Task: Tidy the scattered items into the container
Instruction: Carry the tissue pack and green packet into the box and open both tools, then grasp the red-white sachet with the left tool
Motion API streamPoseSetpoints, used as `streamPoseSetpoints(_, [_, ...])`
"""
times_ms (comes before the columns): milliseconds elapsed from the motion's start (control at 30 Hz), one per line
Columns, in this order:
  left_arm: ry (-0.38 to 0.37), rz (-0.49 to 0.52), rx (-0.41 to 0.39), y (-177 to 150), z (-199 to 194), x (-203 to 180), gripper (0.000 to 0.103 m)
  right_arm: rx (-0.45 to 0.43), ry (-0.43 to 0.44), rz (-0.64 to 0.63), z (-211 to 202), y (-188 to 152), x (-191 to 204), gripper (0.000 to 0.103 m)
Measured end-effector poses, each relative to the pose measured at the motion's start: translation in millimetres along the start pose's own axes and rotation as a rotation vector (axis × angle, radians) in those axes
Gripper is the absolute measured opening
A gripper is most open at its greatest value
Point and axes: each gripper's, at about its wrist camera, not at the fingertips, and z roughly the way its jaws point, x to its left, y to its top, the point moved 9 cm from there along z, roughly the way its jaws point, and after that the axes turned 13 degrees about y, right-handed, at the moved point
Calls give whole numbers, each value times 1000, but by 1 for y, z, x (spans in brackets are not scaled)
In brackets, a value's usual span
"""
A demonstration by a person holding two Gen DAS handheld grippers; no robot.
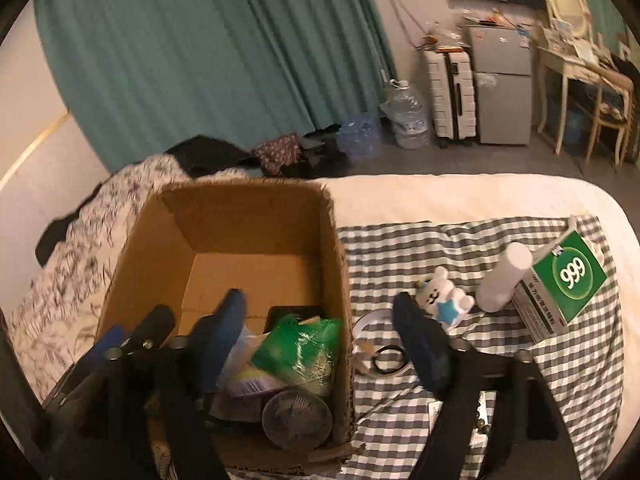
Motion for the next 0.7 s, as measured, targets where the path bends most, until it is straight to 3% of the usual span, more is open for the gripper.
streamPoseSetpoints(200, [-24, 106, -16, -16, -20, -35, 103, -37, -148, -15, -57, -3, -48, 90])
streamPoseSetpoints(367, [-102, 223, -43, -43, -54, -81, 103, -20, -259, -35, -126, -19, -91, 91])
streamPoseSetpoints(567, [-221, 373, -40, -102, -88, -140, 103, -67, -379, -69, -211, -49, -132, 92])
streamPoseSetpoints(700, [-203, 478, 35, -146, -83, -170, 103, -85, -410, -62, -232, -68, -160, 92])
